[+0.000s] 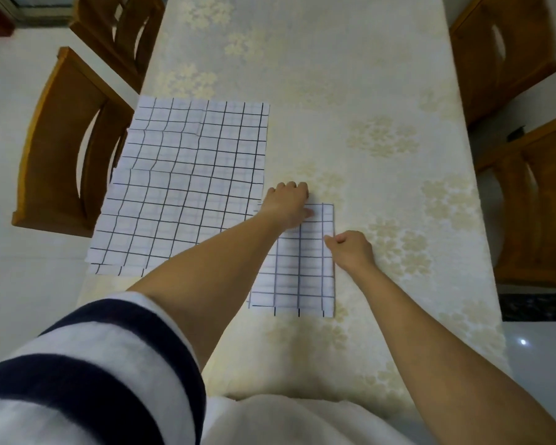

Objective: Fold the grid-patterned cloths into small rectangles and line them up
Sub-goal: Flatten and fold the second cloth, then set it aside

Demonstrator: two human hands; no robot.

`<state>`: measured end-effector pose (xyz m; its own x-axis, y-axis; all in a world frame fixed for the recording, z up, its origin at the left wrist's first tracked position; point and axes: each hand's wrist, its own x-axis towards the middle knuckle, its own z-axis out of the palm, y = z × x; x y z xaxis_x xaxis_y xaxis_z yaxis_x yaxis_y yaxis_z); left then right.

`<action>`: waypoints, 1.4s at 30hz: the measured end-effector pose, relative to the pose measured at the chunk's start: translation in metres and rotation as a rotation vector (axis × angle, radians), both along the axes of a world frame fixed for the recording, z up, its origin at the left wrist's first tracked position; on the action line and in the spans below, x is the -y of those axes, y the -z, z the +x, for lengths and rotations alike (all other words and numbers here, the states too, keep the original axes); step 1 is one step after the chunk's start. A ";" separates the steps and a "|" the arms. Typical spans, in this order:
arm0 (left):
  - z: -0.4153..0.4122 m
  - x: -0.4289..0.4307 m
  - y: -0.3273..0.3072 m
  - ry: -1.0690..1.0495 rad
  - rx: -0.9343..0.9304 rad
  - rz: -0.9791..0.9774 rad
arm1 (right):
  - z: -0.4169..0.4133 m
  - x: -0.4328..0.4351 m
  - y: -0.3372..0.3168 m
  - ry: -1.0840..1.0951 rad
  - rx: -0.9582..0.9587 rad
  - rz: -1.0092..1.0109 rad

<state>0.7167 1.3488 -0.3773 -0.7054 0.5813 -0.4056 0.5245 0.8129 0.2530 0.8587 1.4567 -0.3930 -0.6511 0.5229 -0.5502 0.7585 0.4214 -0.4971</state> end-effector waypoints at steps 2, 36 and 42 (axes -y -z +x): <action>-0.002 -0.008 -0.003 -0.006 0.067 -0.024 | -0.002 -0.001 -0.002 0.013 0.012 -0.052; 0.041 0.093 -0.001 -0.650 0.829 0.531 | 0.022 -0.071 -0.023 0.543 -0.296 -0.443; 0.049 0.094 0.012 -0.679 0.534 0.469 | 0.034 -0.066 -0.021 0.279 -0.128 -0.432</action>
